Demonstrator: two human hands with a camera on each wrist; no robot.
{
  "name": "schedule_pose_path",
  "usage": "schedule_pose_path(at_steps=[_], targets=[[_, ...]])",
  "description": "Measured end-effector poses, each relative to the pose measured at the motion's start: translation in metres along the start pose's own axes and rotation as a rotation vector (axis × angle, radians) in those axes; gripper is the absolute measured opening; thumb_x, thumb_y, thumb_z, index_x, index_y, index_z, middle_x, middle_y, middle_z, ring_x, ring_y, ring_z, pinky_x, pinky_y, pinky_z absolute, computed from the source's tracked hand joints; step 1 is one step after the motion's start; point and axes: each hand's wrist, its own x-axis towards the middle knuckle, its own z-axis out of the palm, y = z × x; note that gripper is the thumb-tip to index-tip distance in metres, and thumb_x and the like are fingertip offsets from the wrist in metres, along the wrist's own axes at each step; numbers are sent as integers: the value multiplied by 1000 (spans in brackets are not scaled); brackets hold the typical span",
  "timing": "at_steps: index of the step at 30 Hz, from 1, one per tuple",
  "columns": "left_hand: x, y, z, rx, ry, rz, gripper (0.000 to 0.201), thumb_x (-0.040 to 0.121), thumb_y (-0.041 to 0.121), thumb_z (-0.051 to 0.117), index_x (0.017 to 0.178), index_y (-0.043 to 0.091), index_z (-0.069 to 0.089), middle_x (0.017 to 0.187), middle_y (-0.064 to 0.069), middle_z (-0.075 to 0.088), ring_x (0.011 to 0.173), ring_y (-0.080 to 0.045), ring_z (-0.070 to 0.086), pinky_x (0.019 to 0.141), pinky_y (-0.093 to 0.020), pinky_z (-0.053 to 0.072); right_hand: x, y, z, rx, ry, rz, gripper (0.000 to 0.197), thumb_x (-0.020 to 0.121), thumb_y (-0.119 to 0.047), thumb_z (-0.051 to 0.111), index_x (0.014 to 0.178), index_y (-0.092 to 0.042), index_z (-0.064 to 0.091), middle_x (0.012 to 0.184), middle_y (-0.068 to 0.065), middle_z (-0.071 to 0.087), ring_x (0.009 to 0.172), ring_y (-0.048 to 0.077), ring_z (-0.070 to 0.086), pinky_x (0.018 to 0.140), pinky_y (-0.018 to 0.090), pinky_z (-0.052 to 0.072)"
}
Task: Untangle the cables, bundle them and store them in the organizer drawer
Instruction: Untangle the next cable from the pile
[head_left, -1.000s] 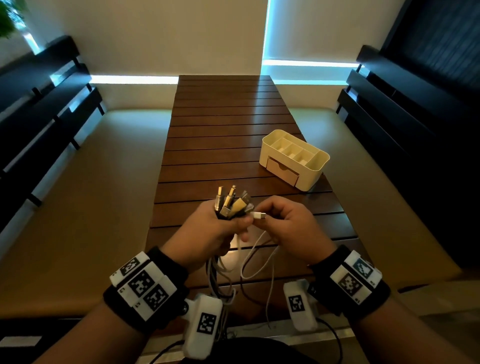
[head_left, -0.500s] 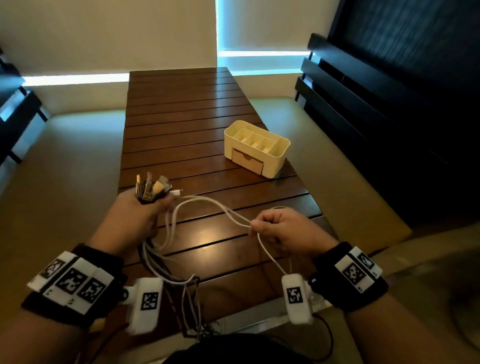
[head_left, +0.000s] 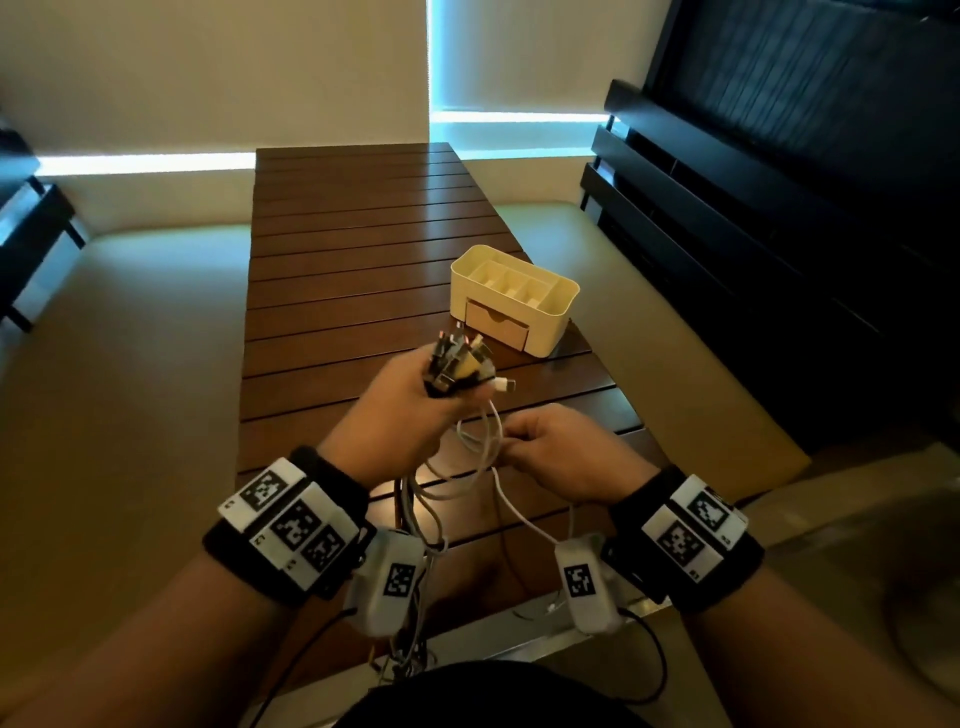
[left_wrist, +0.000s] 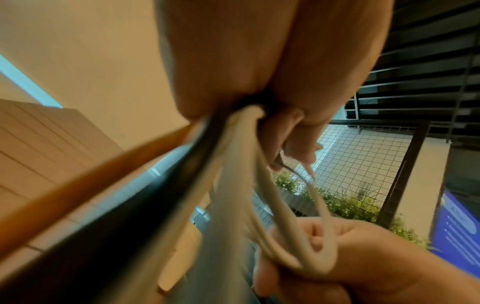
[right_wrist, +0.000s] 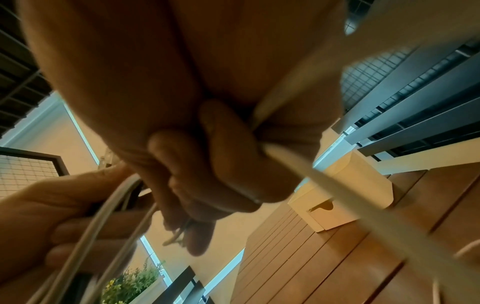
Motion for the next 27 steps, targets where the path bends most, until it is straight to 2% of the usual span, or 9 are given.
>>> schedule_pose_path(at_steps=[4,6,9,12,16,19,23,25,27], targets=[[-4,0,0,90,-164,23,7,90,18,69,95,15,68,74,16,67,61,6,59,57,-9,44,-7,-1,0,79,-8,-34,22,97,-34,56,91,-22,73,51,-20,55,43,-3,46,53,19,34],[-6,1,1,95,-211,-13,10,90,17,70,98,11,67,71,11,65,56,6,57,53,-8,42,-9,0,-1,149,7,-52,25,96,-37,59,92,-17,73,51,-14,53,42,0,42,50,20,34],[-5,1,3,137,-275,-72,9,90,18,69,97,12,68,66,17,65,53,8,56,51,-7,40,-12,3,0,301,-4,-31,29,89,-42,65,87,-14,72,52,-9,47,42,8,36,43,22,31],[-4,1,1,220,-359,-113,9,90,25,68,91,17,68,68,8,66,50,5,54,49,-9,40,-17,12,-7,384,78,20,23,93,-34,63,91,-11,68,55,-5,48,42,8,38,42,21,33],[-3,-2,7,179,-232,-80,5,89,22,69,89,17,68,68,10,66,54,3,57,52,-10,43,-21,21,-19,389,126,31,19,94,-31,62,89,-15,69,61,1,52,43,8,40,42,20,35],[2,-4,15,176,-104,6,8,85,27,70,89,20,67,75,21,66,62,4,58,58,-11,45,-22,21,-15,296,112,51,17,94,-33,62,88,-20,69,57,-8,53,43,2,42,45,19,35],[9,-6,22,164,-215,-12,6,87,20,72,91,23,68,81,15,69,70,0,62,62,-13,46,-23,21,-14,333,121,34,16,95,-27,61,86,-16,68,55,-8,49,42,2,39,44,19,33],[11,-5,22,126,-287,-28,8,88,17,70,96,20,70,89,5,72,80,-6,66,70,-16,50,-24,21,-17,390,162,17,16,95,-24,61,87,-13,69,60,1,51,41,5,38,42,20,32],[12,-3,23,115,-319,-45,9,90,15,68,98,18,70,90,-2,73,81,-6,68,69,-15,51,-27,21,-19,433,177,2,17,96,-25,60,88,-13,69,66,9,51,42,7,38,41,19,33]])
